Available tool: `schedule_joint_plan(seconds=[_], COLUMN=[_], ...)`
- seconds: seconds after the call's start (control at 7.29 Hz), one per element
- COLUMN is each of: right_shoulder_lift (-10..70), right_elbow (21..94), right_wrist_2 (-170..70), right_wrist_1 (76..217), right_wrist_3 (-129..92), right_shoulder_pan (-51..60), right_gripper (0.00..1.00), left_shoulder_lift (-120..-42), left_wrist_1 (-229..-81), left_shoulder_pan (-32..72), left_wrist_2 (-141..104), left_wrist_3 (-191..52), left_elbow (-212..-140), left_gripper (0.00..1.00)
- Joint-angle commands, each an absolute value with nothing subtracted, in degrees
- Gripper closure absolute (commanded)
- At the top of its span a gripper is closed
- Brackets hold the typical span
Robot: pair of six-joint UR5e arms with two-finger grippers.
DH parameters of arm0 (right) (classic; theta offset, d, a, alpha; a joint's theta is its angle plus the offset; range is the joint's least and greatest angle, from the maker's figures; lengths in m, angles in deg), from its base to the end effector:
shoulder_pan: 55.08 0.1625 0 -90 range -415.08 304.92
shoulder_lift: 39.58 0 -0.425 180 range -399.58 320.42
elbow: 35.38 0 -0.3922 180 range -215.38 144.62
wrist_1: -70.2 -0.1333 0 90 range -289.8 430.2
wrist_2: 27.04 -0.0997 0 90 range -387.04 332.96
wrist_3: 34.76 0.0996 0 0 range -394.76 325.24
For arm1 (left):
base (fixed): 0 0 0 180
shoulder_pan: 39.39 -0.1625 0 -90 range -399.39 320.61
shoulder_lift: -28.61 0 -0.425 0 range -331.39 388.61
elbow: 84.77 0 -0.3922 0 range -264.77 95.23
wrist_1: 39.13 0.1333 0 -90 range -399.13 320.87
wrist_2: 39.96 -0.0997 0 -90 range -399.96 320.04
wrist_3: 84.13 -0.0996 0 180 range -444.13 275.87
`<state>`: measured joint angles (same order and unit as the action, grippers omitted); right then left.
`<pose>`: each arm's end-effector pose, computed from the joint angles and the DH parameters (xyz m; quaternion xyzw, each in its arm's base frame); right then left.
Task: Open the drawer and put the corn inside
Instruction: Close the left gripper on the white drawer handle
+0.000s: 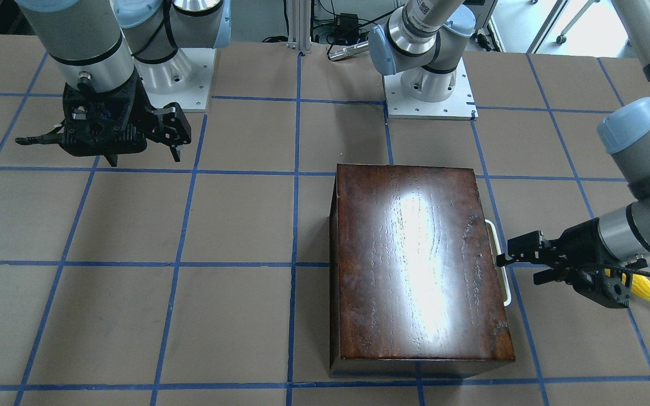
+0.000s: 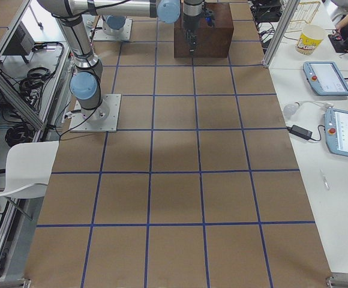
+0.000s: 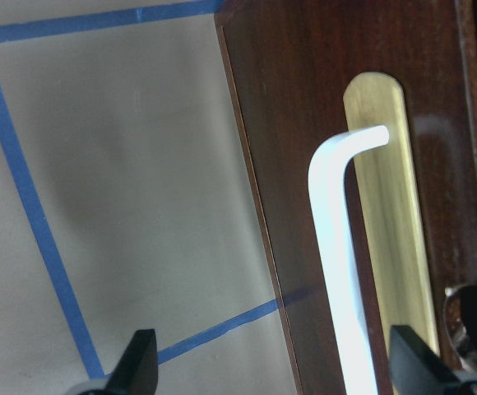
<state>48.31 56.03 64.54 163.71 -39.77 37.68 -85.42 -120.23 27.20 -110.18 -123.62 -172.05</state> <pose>0.1548 -0.4999 0.4636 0.0677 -0.9976 -0.0004 0.0138 0.0914 -0.6314 0.2952 -0.1186 -0.9723 -0.0017 0.2012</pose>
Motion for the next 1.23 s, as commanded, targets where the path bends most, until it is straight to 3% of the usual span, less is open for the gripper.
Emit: schedule_joint_plan(seconds=[0.0, 1.1], right_shoulder_lift=[48.31, 48.31], right_elbow=[56.12, 56.03], right_wrist_2=[64.54, 64.54], right_wrist_1=[163.71, 163.71], right_wrist_3=[-39.77, -39.77], right_shoulder_pan=[37.82, 37.82], right_gripper=[0.0, 0.0], left_shoulder_lift=[-86.18, -87.32], left_wrist_1=[-120.08, -117.88], left_shoulder_pan=[27.32, 27.15], left_wrist_2=[-109.92, -109.57], left_wrist_3=[-123.6, -123.86], left_elbow=[-172.05, -171.35], left_gripper=[0.0, 0.0])
